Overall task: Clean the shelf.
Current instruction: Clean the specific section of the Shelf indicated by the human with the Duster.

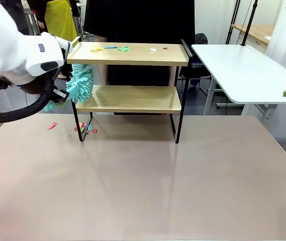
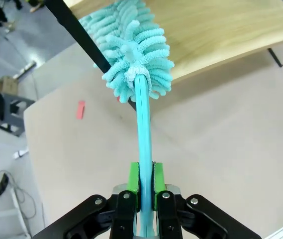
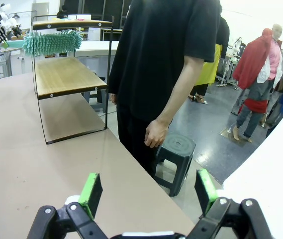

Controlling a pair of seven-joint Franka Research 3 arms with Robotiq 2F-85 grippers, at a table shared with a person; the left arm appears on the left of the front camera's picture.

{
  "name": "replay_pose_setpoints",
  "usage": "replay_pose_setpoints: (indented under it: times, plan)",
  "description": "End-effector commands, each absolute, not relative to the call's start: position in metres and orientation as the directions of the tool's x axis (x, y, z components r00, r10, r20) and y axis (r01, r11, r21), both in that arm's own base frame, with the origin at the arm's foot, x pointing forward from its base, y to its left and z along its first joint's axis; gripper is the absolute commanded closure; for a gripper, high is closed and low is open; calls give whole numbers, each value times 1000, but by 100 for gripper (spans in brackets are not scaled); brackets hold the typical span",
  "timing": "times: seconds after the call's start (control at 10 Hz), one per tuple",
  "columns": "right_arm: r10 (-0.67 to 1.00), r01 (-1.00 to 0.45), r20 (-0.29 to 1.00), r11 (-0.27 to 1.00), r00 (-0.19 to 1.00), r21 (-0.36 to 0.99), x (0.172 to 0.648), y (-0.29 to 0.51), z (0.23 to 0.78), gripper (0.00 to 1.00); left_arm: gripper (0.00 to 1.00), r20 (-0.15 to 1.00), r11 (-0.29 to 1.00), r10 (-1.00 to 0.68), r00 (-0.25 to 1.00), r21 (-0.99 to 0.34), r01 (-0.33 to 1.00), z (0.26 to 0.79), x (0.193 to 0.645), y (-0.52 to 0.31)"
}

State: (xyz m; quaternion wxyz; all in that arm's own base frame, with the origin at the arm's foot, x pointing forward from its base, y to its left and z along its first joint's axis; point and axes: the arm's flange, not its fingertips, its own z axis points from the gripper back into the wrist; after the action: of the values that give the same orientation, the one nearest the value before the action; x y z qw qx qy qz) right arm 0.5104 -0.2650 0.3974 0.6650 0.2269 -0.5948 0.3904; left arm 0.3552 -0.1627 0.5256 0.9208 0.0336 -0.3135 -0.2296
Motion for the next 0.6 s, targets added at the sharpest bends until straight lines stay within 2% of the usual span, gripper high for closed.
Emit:
replay_pose_setpoints:
  times: [0.0, 0.3, 0.5]
  plan:
    - [263, -784, 965, 599, 5, -159, 510, -260, 404, 0, 87, 585, 838, -514, 627, 186, 513, 530, 352, -155]
    - [263, -784, 965, 599, 5, -159, 510, -260, 404, 0, 87, 577, 832, -524, 626, 189, 522, 533, 349, -164]
    - [263, -784, 965, 599, 5, -159, 510, -260, 404, 0, 87, 519, 849, -519, 680, 218, 482, 540, 342, -173]
